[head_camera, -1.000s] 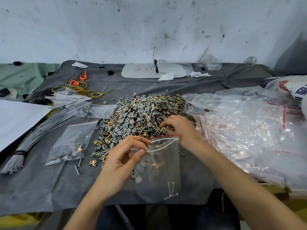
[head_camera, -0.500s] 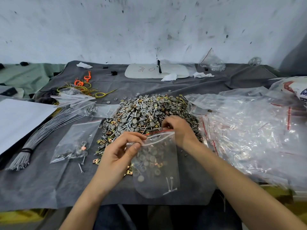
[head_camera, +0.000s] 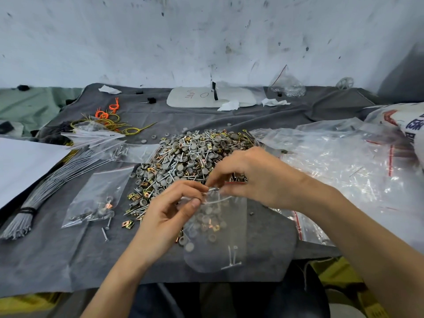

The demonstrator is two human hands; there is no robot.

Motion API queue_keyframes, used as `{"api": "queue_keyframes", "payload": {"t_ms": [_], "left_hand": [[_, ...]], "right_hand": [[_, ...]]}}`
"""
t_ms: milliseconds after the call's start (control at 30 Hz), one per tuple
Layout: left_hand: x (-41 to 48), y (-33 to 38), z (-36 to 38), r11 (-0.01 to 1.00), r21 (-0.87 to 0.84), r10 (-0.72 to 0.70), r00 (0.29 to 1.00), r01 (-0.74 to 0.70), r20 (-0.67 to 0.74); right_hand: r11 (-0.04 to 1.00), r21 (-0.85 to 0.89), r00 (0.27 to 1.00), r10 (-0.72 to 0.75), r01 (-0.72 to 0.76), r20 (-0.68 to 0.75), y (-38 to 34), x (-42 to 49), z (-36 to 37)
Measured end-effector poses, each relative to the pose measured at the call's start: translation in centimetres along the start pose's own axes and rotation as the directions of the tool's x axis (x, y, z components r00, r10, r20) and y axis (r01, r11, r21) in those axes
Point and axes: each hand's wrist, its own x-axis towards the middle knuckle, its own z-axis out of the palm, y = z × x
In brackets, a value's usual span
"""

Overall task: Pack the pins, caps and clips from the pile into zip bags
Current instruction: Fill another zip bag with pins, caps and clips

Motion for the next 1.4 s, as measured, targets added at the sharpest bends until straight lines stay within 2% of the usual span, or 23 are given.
{"api": "queue_keyframes", "payload": {"t_ms": [233, 400, 533, 733, 833, 933, 1033, 1267, 1400], "left_hand": [[-0.2, 0.0, -0.1, 1.0, -0.011, -0.004, 1.0, 0.004, -0.014], [-0.2, 0.1, -0.1, 1.0, -0.015, -0.002, 1.0, 0.002, -0.024], [-0.3, 0.2, -0.2, 1.0, -0.014, -0.008, 1.0, 0.008, -0.029], [-0.6, 0.4, -0.2, 0.999, -0.041, -0.015, 1.0, 0.014, -0.025], [-0.7, 0.4, -0.3, 0.999, -0.036, -0.02, 1.0, 0.019, -0.019], [-0.7, 0.3, -0.3, 0.999, -0.04, -0.031, 0.999, 0.031, -0.016], [-0.7, 0.1, -0.4, 0.999, -0.032, -0.034, 0.999, 0.034, -0.016], [-0.5, -0.1, 0.0, 0.999, -0.037, -0.037, 0.999, 0.037, 0.0], [-0.6, -0.1, -0.1, 0.998, -0.052, -0.041, 0.999, 0.041, 0.004]], "right_hand": [[0.982, 0.18, 0.994, 0.069, -0.053, -0.086, 0.9, -0.3, 0.4], [0.927, 0.34, 0.949, 0.238, -0.158, -0.208, 3.8, 0.2, 1.1], [0.887, 0.321, 0.885, 0.411, -0.332, -0.219, 7.5, 1.0, 3.3], [0.788, 0.211, 0.791, 0.605, -0.579, -0.089, 11.8, 2.4, 8.3], [0.769, 0.212, 0.766, 0.632, -0.603, -0.114, 12.1, 3.2, 10.2], [0.727, 0.28, 0.699, 0.684, -0.627, -0.21, 11.8, 3.8, 11.1], [0.693, 0.306, 0.663, 0.718, -0.653, -0.211, 11.5, 4.3, 11.3], [0.724, 0.172, 0.705, 0.689, -0.668, -0.165, 10.7, 4.6, 11.7], [0.734, 0.249, 0.707, 0.678, -0.632, -0.203, 11.0, 4.0, 11.4]]}}
